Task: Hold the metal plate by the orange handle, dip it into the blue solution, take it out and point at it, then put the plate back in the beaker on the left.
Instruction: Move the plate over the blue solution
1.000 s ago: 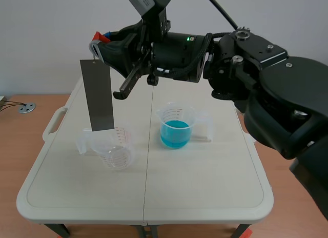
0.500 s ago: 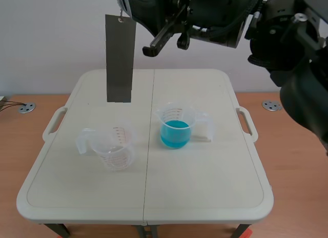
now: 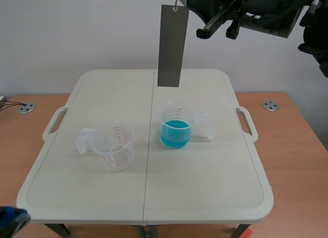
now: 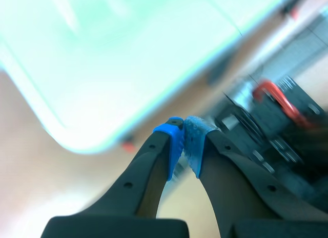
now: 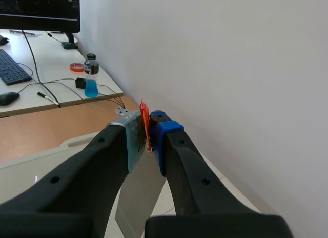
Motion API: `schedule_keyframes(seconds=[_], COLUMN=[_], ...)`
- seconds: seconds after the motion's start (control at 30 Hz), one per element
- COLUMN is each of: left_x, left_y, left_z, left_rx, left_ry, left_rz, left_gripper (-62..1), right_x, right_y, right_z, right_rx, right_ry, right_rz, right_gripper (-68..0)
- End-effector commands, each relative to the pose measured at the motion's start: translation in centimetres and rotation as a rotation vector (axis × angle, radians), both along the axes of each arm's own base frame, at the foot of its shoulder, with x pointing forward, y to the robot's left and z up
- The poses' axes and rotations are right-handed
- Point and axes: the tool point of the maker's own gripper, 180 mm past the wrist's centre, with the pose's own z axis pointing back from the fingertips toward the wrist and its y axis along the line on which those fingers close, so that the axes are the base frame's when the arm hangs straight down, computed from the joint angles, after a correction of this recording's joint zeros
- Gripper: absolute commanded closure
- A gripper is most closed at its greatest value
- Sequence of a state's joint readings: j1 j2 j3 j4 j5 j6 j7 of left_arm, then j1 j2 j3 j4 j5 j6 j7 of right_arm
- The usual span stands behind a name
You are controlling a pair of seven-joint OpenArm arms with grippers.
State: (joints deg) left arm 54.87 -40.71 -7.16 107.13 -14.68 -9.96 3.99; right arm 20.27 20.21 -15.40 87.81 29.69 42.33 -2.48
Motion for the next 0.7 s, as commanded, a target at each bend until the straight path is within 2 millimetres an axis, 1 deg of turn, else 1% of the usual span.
schedule_keyframes(seconds=[0.0, 0.07, 0.17, 0.3, 0.43, 0.67], left_x=[1.8, 3.6, 5.6, 7.4, 9.0, 12.3], left_y=[-0.6, -1.0, -2.2, -4.4, -6.3, -9.6], left_z=[1.3, 2.2, 3.5, 4.8, 5.3, 4.8], left_rx=[-0.024, -0.035, -0.052, -0.099, -0.144, -0.229], left_ry=[-0.051, -0.090, -0.134, -0.189, -0.229, -0.261], left_rz=[-0.012, -0.034, -0.079, -0.148, -0.177, -0.181], left_gripper=[-1.2, -1.2, -1.2, -1.2, -1.2, -1.2], right_x=[0.0, 0.1, 0.3, 0.3, 0.3, 0.2], right_y=[-0.6, -1.1, -1.4, -1.8, -1.8, -1.8], right_z=[1.5, 1.4, 1.1, 0.6, 0.1, -0.2], right_rx=[0.020, 0.016, 0.006, -0.003, -0.007, -0.006], right_ry=[-0.037, -0.036, -0.027, -0.011, 0.003, 0.011], right_rz=[0.001, -0.011, -0.022, -0.036, -0.038, -0.037], right_gripper=[-1.3, -1.3, -1.3, -1.3, -1.3, -1.3])
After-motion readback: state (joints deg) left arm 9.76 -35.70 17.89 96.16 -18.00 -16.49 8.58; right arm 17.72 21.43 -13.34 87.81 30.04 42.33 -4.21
